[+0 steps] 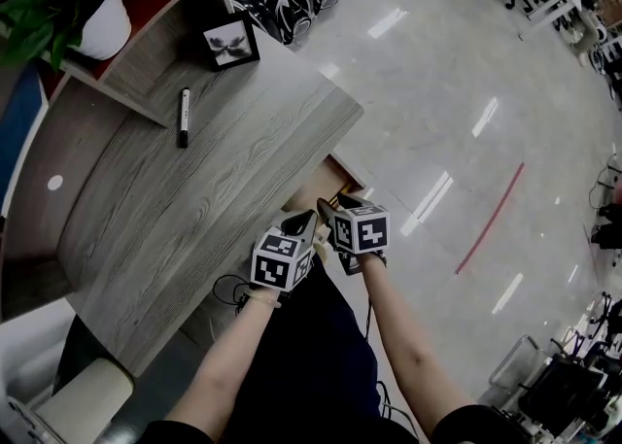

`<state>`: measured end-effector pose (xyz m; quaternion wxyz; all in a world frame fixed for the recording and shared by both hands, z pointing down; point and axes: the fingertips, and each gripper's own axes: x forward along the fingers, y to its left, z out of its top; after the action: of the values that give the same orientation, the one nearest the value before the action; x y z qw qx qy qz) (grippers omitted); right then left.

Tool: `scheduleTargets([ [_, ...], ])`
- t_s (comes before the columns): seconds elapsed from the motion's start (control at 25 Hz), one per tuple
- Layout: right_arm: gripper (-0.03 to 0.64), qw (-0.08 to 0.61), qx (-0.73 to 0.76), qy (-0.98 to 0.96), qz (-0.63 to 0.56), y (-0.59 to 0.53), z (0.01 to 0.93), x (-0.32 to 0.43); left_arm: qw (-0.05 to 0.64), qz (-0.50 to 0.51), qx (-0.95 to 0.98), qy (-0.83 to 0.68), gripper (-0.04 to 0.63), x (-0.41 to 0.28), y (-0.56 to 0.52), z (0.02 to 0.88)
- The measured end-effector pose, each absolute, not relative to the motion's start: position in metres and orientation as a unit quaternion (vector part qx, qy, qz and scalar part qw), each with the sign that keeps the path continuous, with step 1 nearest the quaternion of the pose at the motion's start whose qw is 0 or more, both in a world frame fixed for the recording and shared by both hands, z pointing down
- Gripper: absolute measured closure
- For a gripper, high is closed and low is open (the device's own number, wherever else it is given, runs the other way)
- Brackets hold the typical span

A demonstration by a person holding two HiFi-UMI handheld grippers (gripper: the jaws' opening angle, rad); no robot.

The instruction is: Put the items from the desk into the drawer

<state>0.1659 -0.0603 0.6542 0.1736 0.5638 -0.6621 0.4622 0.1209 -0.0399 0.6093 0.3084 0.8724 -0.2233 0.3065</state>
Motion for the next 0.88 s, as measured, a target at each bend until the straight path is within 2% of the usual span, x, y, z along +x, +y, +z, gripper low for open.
scheduleTargets([
  [0.12, 0.467, 0.163, 0.570, -0.660, 0.461, -0.057, 0.648, 0.167, 0.305, 0.303, 0.876, -0.219, 0.584, 0.123, -0.039, 0.604],
  [0.24, 0.621, 0.152, 0.590, -0.655, 0.447, -0.055, 0.639, 0.174, 0.301, 0.301, 0.879, -0.215, 0.584, 0.125, -0.037, 0.600],
  [0.56, 0.623, 0.110, 0.600, -0.664, 0.432, -0.040, 0.611, 0.178, 0.303, 0.286, 0.886, -0.203, 0.586, 0.137, -0.024, 0.580],
  [0.88, 0.623, 0.066, 0.620, -0.661, 0.416, -0.028, 0.583, 0.175, 0.275, 0.273, 0.897, -0.211, 0.586, 0.131, -0.019, 0.558],
])
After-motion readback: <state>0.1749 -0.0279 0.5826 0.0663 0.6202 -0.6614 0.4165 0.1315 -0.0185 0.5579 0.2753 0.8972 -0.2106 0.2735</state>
